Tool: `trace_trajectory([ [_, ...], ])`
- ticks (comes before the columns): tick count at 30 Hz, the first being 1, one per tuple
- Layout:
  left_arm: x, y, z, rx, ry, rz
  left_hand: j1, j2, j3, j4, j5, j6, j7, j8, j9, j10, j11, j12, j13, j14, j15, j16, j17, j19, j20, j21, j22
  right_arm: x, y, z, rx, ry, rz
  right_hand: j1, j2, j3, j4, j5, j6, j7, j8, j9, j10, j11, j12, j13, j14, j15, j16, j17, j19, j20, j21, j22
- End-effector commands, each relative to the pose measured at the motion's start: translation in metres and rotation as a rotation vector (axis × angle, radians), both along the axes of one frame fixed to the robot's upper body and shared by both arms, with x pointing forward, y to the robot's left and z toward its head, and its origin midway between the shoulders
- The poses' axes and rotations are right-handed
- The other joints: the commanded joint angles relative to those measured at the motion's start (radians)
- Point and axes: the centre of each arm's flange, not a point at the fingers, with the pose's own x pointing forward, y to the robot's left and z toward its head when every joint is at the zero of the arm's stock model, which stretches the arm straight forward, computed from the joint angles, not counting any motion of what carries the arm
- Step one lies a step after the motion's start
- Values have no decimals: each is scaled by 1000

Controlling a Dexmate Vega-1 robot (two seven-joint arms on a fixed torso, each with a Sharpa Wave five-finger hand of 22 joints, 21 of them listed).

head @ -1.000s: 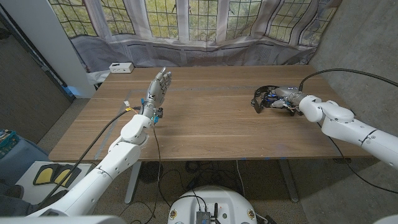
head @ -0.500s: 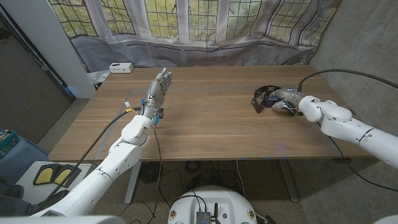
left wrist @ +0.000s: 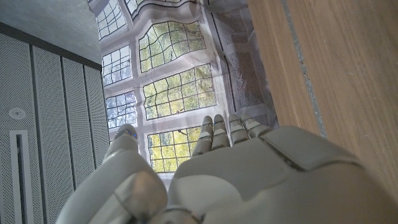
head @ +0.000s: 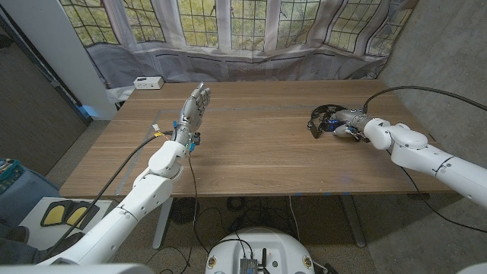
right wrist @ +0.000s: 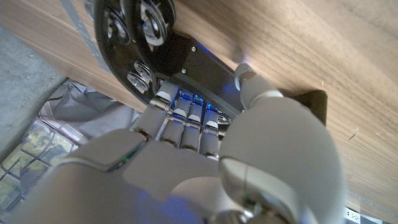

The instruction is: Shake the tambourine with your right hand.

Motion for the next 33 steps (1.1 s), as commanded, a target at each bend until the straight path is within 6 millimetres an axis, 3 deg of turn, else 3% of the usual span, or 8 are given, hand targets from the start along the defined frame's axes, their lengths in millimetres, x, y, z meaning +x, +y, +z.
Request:
trace_trajectory([
  [1, 0, 0, 3, 6, 0, 5, 3, 6, 1, -5, -3, 7, 0, -1, 3, 3, -5, -3, 3, 1, -3, 0, 6, -8, 6, 1, 5, 6, -1, -4, -3, -24, -4, 29, 5, -6, 7, -2, 34, -4, 6, 4, 24, -2, 7, 1, 30, -9, 17, 10, 40, -18, 10, 3],
  [10, 2, 0, 1, 3, 9, 5, 3, 6, 1, -5, -3, 8, 0, -1, 3, 3, -4, -3, 3, 1, -3, 0, 6, -9, 7, 1, 5, 13, 0, -8, -23, -30, -12, 88, 24, -32, 12, -6, 107, -32, 18, 5, 86, -17, 13, 0, 87, -39, 55, 34, 132, -54, 30, 5],
  [17, 3, 1, 1, 1, 11, 11, 2, 6, 1, -5, -3, 9, 0, -1, 3, 3, -5, -3, 3, 1, -3, -1, 6, -10, 8, 1, 5, 15, 0, -8, -35, -44, -17, 124, 47, -44, 14, -5, 157, -44, 26, 5, 128, -22, 19, 0, 121, -63, 82, 55, 160, -73, 34, 6],
  [20, 3, 1, -1, -1, 14, 9, 2, 6, 1, -5, -3, 8, 0, -2, 3, 4, -5, -3, 3, 1, -3, -1, 6, -9, 7, 1, 5, 15, -1, -7, -32, -45, -15, 135, 90, -47, 29, 1, 184, -53, 28, 5, 144, -28, 17, 0, 136, -76, 98, 72, 161, -83, 33, 9],
  [26, 6, -1, -3, 2, 24, 1, 2, 7, 1, -5, -3, 9, 0, -1, 3, 3, -4, -3, 3, 0, -4, -1, 6, -10, 5, 1, 5, 13, 0, -4, -35, -70, -11, 149, 144, -27, 39, 7, 239, -51, 34, 4, 185, -31, 20, -1, 182, -81, 106, 75, 194, -85, 46, 11],
  [33, 9, -2, -2, 2, 24, -3, 2, 7, 1, -6, -3, 8, 1, -2, 3, 3, -1, -3, 3, 0, -4, -1, 6, -10, 6, 1, 5, 8, 3, -2, -44, -128, -5, 177, 161, 20, 52, 10, 346, -61, 46, 1, 288, -36, 31, -5, 303, -112, 125, 73, 274, -102, 85, 16],
])
